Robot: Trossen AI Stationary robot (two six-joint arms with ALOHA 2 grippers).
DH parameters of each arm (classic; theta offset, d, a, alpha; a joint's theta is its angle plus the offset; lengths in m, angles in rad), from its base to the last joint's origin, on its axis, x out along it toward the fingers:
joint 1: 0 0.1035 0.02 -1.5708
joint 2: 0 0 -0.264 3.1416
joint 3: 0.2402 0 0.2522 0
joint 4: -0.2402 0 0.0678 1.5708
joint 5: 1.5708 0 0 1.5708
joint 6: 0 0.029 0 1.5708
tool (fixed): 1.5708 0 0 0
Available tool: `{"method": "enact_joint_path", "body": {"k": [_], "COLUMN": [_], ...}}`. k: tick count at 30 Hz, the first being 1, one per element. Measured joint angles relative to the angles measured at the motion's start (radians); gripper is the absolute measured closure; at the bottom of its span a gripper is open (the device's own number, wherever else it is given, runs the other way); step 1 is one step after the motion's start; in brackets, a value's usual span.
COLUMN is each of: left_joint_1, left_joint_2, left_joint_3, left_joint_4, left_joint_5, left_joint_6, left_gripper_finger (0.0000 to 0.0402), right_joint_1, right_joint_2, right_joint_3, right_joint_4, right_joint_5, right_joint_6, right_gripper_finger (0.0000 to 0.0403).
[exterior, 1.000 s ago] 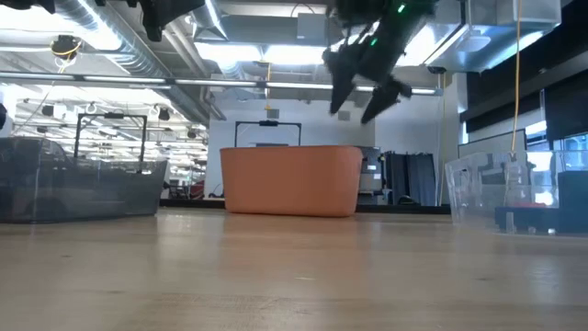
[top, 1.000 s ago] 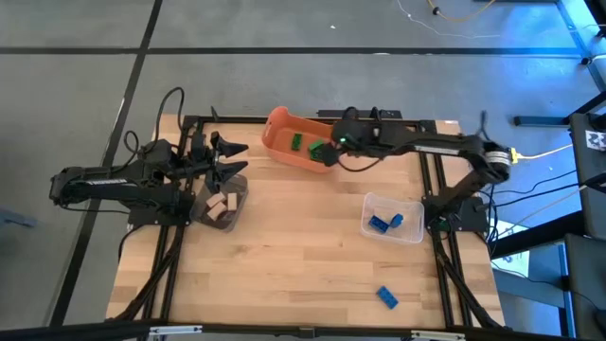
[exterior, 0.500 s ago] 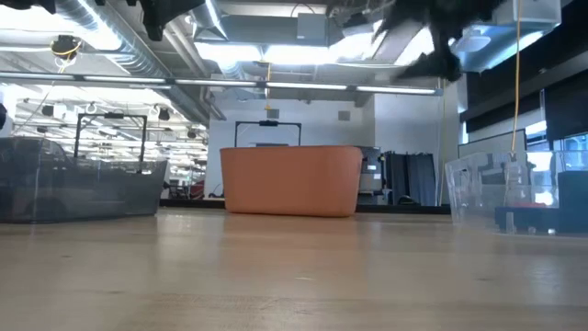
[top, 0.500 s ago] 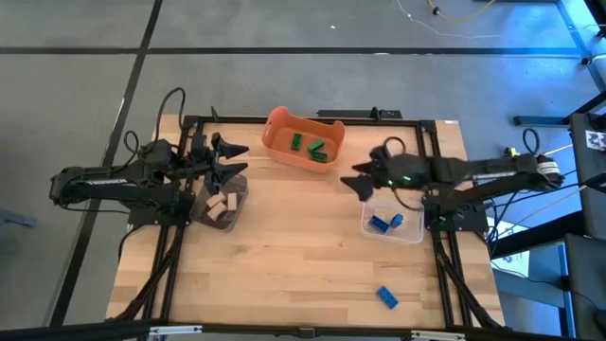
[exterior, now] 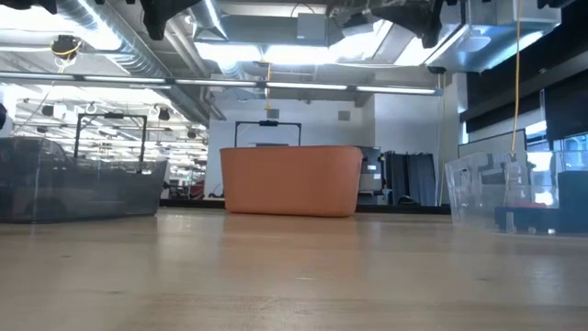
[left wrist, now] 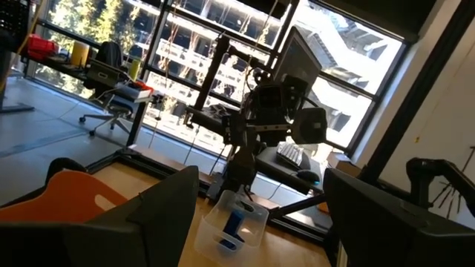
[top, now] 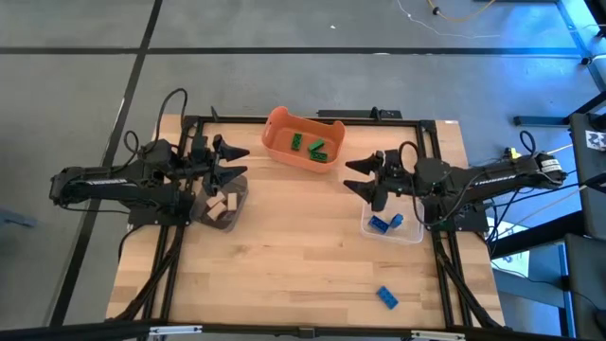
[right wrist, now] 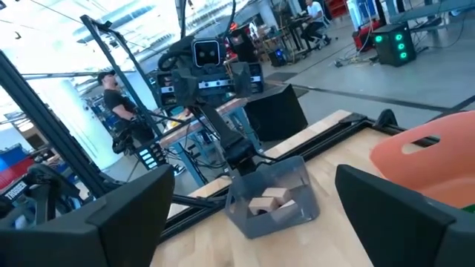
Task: Sort & place blocks by color
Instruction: Put the blue game piece into the transparent bin
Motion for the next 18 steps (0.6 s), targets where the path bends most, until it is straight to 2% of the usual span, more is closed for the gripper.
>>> {"method": "enact_joint_path", "body": {"k": [14,18], "left_joint_1": [0.000,0.000], "left_joint_2": [0.000,0.000], "left_joint_3": [0.000,0.000], "left_joint_4": [0.000,0.000], "left_joint_5": [-0.001,-0.001], "left_joint_6": [0.000,0.000], "left_gripper_finger": [0.0119,0.0119], "right_joint_1": [0.000,-0.005], "right_joint_2": [0.000,0.000], "right_joint_3": [0.001,0.001], "right_joint_4": [0.000,0.006], "right_joint_5": [0.000,0.000], "right_joint_6": [0.006,0.068], "right_gripper_finger": [0.0029,0.0029]}}
